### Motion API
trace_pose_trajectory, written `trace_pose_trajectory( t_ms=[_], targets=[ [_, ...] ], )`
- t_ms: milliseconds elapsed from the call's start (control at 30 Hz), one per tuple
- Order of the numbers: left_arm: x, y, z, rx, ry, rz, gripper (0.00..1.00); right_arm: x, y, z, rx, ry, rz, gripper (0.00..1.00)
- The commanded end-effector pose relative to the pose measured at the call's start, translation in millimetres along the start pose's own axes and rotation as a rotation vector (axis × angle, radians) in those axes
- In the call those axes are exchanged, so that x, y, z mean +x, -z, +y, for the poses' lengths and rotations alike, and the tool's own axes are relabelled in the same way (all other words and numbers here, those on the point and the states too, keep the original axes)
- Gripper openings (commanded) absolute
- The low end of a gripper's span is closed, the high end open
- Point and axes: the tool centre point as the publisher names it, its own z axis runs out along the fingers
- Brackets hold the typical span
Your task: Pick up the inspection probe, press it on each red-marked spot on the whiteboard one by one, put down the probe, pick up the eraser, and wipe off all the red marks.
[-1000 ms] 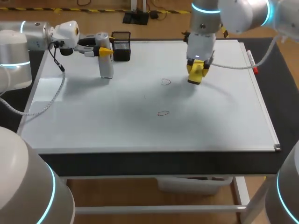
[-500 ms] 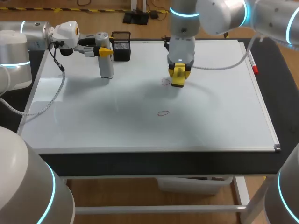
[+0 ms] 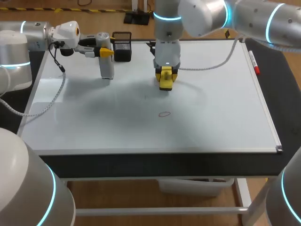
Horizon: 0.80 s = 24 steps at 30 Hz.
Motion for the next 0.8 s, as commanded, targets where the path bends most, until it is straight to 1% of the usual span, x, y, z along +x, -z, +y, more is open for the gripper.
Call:
trace_pose_trajectory(
  t_ms=[33, 333, 800],
  targets=[
    [0.4, 0, -1.8, -0.002, 0.000, -0.001, 0.00, -8, -5, -7, -0.018, 0.005, 0.021, 0.00],
    [0.4, 0, -1.8, -0.002, 0.000, -0.001, 0.00, -10, -12, -11, -0.026, 0.020, 0.008, 0.00],
    [0.4, 0, -1.8, -0.002, 0.000, -0.001, 0.00, -2, -22, -14, -0.018, 0.015, 0.023, 0.00]
  ],
)
